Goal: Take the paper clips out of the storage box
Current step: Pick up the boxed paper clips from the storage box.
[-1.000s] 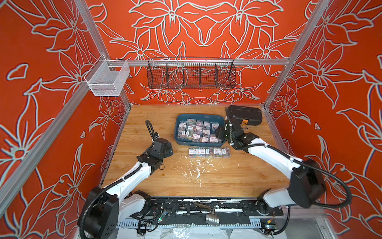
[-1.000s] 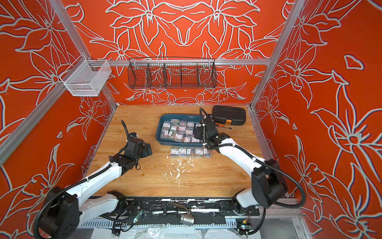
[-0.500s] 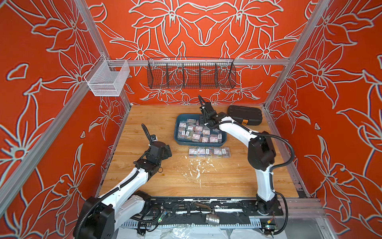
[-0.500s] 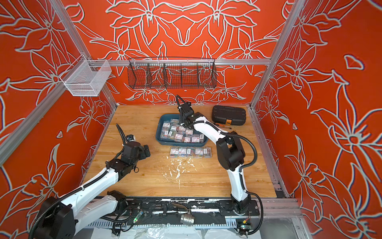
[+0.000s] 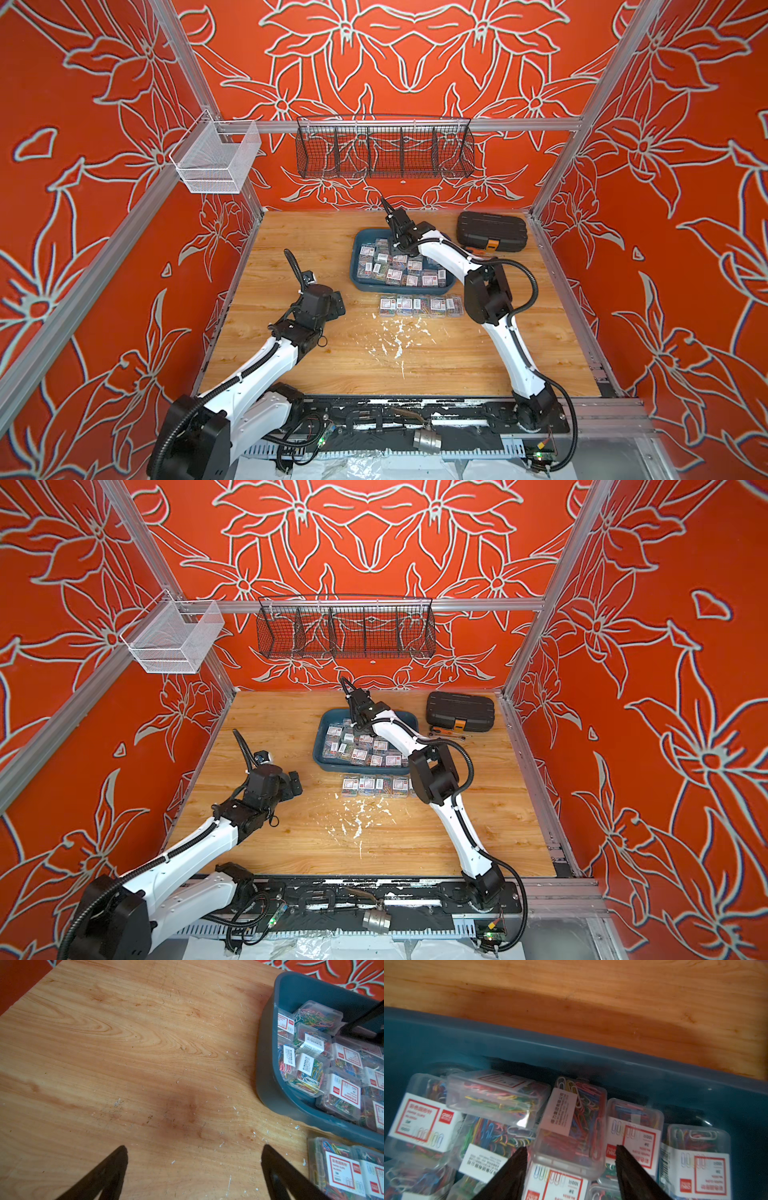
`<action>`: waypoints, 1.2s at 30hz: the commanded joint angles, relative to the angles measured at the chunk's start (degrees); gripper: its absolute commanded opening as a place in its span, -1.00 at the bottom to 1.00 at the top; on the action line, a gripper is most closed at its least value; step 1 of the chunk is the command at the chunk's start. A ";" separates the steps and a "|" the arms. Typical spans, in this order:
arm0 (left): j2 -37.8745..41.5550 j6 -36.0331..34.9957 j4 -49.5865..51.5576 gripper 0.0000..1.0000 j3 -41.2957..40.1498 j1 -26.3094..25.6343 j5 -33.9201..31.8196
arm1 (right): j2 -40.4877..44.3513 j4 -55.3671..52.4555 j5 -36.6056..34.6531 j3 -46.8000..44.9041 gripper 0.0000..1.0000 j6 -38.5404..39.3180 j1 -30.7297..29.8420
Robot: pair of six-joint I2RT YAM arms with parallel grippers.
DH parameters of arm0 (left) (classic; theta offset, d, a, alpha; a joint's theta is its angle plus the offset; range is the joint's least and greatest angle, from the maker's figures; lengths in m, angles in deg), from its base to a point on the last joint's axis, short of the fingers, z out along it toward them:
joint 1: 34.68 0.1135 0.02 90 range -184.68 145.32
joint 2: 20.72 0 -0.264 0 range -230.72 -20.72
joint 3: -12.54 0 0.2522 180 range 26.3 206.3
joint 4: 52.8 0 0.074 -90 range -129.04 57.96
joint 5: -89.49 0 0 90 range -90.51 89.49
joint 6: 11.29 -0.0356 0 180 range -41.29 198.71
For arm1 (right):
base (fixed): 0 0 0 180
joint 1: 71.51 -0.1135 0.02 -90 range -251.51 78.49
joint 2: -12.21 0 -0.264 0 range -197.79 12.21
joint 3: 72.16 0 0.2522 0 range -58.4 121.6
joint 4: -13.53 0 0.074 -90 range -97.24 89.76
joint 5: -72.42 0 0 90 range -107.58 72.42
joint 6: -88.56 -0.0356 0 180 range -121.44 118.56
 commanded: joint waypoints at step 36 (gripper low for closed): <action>0.31 0.32 -1.32 0.95 0.07 0.44 0.29 | 30.05 8.66 0.45 -27.06 -0.12 0.79 0.72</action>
